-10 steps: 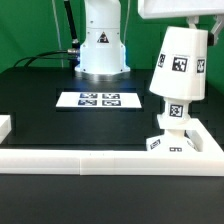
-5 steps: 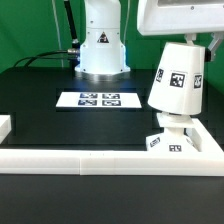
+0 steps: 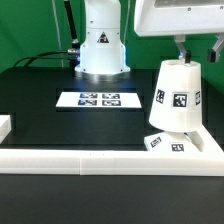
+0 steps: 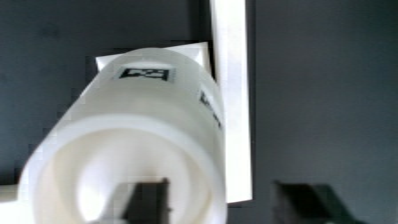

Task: Assemble lamp

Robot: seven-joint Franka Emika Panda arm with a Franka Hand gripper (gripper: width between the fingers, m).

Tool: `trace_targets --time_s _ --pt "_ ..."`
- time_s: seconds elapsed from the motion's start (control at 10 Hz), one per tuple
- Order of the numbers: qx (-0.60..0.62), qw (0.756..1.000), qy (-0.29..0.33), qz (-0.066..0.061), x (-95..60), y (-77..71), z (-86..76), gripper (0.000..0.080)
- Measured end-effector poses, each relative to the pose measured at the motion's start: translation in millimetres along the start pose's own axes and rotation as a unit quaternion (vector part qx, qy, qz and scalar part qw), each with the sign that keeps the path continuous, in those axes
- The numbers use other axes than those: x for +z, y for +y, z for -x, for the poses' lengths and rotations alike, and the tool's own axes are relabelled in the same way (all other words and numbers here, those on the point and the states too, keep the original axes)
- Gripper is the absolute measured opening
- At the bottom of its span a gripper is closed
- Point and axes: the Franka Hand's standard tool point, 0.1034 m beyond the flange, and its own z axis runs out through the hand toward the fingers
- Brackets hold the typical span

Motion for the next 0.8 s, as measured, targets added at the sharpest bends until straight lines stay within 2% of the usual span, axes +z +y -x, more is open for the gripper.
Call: trace_targets --time_s 0.1,0.2,0.3,0.6,0.8 --pt "0.002 1.0 -0.001 0.0 0.4 3.1 1.6 0.0435" --pt "0.005 1.0 -0.003 0.001 -0.2 7.1 4.9 0.0612" --pt "0.008 1.0 -0.005 0.001 -2.6 11.1 9.9 0.0672" --pt "0.047 0.999 -0.015 0.002 -5.8 22.8 35.8 0.0698" --pt "0.044 0.999 -0.016 0.002 -4.3 22.8 34.9 0.0699"
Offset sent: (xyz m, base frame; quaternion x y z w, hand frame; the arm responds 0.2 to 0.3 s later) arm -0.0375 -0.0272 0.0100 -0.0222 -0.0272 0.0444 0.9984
